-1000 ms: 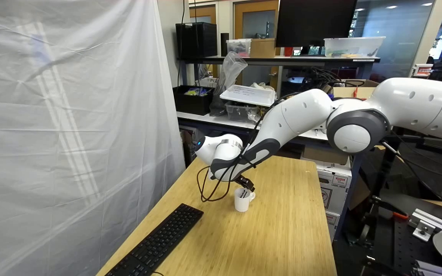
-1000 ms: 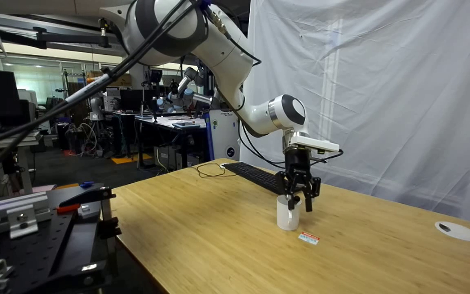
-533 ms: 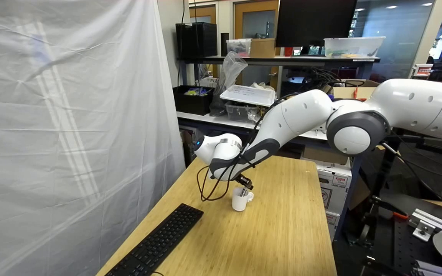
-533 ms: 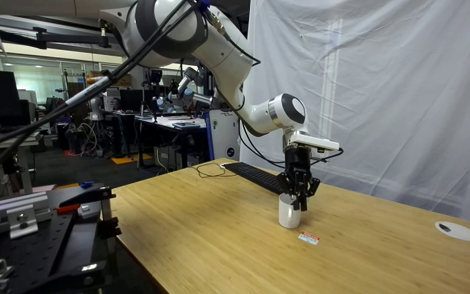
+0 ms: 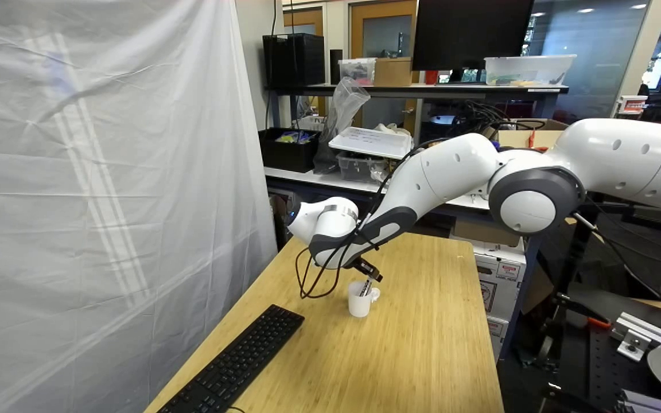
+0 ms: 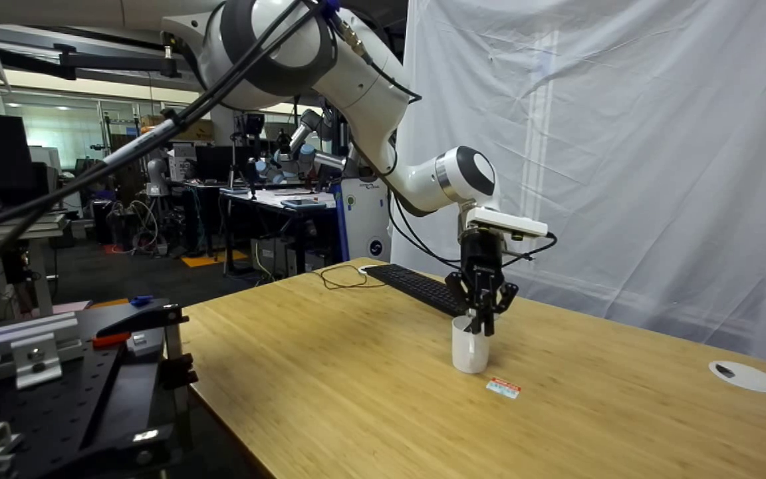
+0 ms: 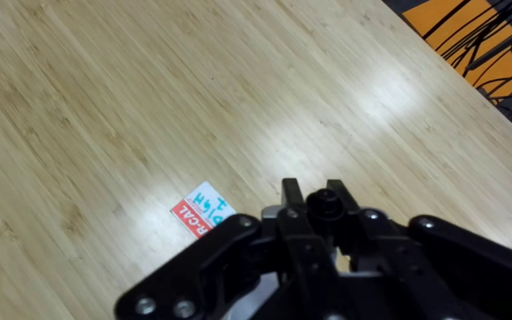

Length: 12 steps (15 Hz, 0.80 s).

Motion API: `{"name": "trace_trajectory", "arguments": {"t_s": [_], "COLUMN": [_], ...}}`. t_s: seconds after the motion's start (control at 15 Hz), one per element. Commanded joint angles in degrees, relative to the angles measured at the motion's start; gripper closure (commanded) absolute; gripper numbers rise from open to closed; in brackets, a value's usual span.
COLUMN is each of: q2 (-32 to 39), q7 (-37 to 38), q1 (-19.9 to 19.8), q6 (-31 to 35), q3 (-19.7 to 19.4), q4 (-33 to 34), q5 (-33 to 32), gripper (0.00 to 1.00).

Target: Take the marker out of the cup and put it on the table

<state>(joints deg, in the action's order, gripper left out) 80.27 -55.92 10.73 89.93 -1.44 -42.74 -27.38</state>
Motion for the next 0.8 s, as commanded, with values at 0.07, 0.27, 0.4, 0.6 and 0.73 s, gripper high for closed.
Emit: {"name": "trace_trajectory", "arguments": {"t_s": [0.07, 0.27, 0.4, 0.6, 0.73], "q2": [-0.2, -0.9, -1.2, -1.9, -2.7], "q7": [2.2, 3.1, 3.6, 4.4, 4.7], "q1": [1.4, 1.7, 1.8, 1.7, 1.2], "q6": [-5.4, -8.1, -9.6, -11.2, -10.4], "q3": [-1.1, -1.2, -1.4, -1.2, -0.5], "q4": [2.3, 3.0, 3.7, 4.6, 4.8], "q5": [-0.5, -0.5, -0.3, 0.0, 0.6], "gripper": [0.95, 0.95, 0.95, 0.95, 0.95]}}
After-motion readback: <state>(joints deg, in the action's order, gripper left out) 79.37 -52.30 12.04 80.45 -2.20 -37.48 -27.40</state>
